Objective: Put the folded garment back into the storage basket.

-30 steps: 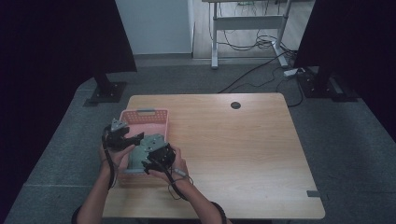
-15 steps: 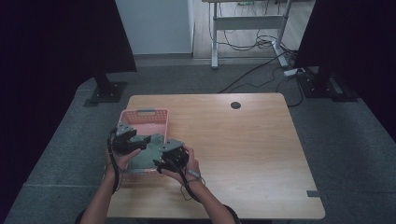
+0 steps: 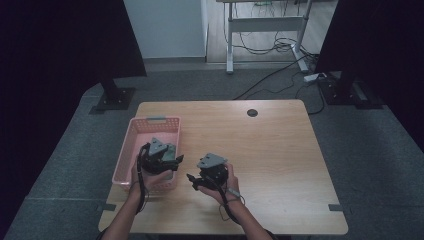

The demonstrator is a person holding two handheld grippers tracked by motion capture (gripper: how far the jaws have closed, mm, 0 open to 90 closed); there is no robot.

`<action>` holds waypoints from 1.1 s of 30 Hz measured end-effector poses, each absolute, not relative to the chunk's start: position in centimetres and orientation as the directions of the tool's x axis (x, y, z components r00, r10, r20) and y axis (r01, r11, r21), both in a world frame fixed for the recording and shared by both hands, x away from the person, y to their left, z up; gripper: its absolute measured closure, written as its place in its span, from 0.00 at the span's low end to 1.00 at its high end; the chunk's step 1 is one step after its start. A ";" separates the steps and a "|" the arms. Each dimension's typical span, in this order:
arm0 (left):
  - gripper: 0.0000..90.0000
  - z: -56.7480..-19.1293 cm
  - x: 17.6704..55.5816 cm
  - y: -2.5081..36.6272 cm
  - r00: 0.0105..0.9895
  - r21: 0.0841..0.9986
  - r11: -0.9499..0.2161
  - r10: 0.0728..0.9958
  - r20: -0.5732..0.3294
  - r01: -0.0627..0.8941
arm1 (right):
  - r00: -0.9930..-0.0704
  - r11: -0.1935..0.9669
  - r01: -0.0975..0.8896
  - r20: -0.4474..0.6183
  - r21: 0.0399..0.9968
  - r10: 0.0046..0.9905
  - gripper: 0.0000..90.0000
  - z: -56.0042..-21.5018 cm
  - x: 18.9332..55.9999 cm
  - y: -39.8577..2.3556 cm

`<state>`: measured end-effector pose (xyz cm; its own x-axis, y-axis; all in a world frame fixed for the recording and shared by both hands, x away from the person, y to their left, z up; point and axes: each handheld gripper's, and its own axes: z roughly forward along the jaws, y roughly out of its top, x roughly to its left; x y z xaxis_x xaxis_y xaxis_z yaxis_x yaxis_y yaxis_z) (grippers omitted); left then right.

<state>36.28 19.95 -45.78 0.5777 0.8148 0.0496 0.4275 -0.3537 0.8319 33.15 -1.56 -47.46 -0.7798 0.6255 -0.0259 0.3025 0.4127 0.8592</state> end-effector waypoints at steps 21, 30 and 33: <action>0.31 -49.5 29.2 13.3 0.720 0.839 -0.396 0.694 0.007 0.374 | -0.722 0.394 0.352 -0.022 0.849 0.692 0.32 -51.0 27.8 -13.4; 0.30 -51.9 28.2 12.3 0.733 0.817 -0.421 0.681 -0.003 0.394 | -0.685 0.355 0.401 0.019 0.844 0.728 0.32 -53.5 26.4 -16.6; 0.30 -52.2 28.1 12.3 0.730 0.818 -0.418 0.684 -0.003 0.395 | -0.680 0.343 0.412 0.035 0.844 0.732 0.32 -53.7 26.3 -17.1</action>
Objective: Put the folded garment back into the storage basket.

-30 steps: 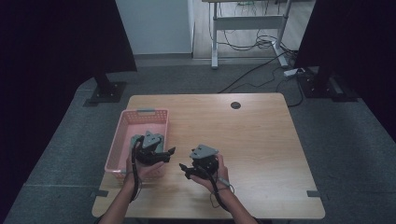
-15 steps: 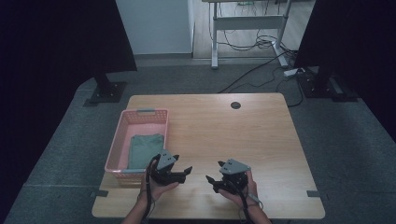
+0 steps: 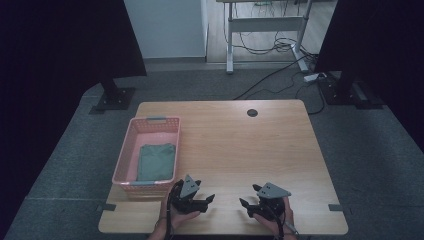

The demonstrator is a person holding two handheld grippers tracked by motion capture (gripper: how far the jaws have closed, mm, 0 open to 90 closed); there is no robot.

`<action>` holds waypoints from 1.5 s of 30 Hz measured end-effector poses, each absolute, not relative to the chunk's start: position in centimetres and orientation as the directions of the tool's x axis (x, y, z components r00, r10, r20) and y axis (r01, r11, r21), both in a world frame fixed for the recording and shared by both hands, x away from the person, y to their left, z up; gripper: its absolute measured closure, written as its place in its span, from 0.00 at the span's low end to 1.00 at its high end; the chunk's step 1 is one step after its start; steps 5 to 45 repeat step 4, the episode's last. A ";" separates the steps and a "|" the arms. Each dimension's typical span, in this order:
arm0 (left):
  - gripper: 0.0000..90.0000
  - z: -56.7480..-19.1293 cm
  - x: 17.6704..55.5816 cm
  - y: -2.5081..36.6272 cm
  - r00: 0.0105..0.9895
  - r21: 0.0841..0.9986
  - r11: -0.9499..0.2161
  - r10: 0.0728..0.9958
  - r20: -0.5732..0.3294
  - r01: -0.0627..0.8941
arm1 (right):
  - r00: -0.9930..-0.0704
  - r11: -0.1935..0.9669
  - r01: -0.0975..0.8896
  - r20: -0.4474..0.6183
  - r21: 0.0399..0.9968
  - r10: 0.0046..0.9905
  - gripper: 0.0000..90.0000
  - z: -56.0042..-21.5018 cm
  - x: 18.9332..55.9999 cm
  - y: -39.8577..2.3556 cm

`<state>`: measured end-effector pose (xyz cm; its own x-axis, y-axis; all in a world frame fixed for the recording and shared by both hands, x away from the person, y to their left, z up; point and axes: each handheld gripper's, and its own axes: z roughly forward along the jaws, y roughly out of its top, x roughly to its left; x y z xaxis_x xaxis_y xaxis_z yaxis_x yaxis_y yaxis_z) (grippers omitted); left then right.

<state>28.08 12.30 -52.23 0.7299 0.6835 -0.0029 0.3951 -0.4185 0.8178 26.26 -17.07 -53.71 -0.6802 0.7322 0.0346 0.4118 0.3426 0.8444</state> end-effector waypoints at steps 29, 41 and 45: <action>0.29 -52.6 28.1 12.5 0.726 0.817 -0.415 0.688 -0.007 0.401 | -0.685 0.339 0.418 0.047 0.843 0.727 0.31 -53.9 26.1 -17.3; 0.29 -52.6 28.1 12.5 0.726 0.817 -0.415 0.688 -0.007 0.401 | -0.685 0.339 0.418 0.047 0.843 0.727 0.31 -53.9 26.1 -17.3; 0.29 -52.6 28.1 12.5 0.726 0.817 -0.415 0.688 -0.007 0.401 | -0.685 0.339 0.418 0.047 0.843 0.727 0.31 -53.9 26.1 -17.3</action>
